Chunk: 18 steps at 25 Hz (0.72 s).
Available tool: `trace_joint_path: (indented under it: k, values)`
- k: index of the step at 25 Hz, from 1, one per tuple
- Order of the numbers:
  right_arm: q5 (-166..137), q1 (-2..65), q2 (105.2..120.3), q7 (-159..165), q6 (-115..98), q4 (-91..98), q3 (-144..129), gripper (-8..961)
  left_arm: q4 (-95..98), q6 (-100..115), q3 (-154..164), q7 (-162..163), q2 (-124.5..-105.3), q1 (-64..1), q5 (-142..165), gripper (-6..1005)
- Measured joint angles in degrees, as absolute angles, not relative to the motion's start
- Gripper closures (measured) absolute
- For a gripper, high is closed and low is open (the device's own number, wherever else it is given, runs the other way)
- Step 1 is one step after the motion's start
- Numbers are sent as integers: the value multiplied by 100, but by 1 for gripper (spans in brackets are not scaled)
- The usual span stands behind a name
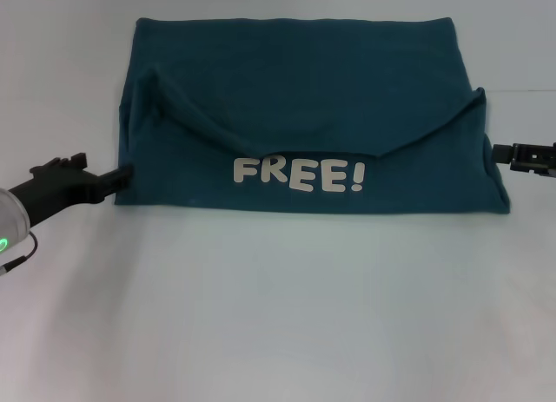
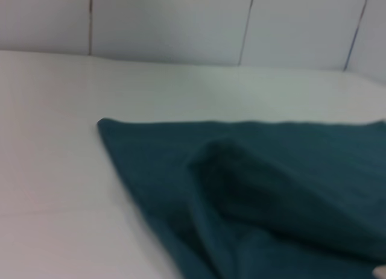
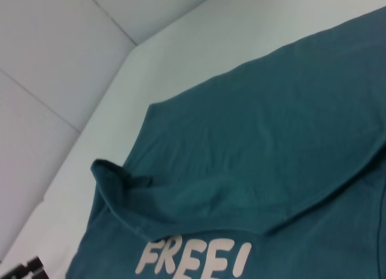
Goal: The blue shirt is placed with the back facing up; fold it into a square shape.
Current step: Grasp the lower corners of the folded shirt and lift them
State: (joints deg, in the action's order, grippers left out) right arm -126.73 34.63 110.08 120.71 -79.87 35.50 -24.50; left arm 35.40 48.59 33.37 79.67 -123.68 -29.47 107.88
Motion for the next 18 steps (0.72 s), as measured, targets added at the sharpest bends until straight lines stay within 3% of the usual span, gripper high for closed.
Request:
trace_joint_path:
  k: [18]
  values:
    - [-12602,3452,11056,12170,-7857,3518,-2391,332,3239,4267,3867,7410,-12402,-3033,10819,190]
